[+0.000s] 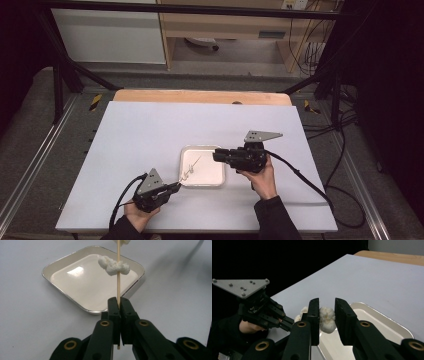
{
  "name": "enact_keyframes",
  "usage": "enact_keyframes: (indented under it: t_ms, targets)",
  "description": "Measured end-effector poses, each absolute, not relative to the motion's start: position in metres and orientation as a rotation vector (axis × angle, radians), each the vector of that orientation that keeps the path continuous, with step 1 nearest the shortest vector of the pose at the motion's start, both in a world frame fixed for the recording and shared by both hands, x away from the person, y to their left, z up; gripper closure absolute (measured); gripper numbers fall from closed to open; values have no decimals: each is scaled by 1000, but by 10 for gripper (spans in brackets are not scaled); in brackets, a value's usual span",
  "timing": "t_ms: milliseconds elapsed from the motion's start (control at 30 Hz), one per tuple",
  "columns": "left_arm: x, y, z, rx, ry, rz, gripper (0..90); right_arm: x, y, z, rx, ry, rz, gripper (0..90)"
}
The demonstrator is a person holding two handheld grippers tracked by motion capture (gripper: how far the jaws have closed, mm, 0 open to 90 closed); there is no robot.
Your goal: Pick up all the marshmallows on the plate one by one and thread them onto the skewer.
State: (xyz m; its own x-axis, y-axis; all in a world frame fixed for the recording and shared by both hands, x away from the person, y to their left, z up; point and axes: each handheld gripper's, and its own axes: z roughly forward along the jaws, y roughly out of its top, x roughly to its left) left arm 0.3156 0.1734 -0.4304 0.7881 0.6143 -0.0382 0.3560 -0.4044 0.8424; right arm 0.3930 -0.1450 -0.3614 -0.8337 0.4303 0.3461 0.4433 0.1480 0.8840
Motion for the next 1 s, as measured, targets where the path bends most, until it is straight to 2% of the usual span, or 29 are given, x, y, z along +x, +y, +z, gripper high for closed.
enact_keyframes:
  t_ms: [1000]
  targets:
    - [313,171,-429,2027,690,340,883,410,-119,-370,-868,-2216,-1807,751]
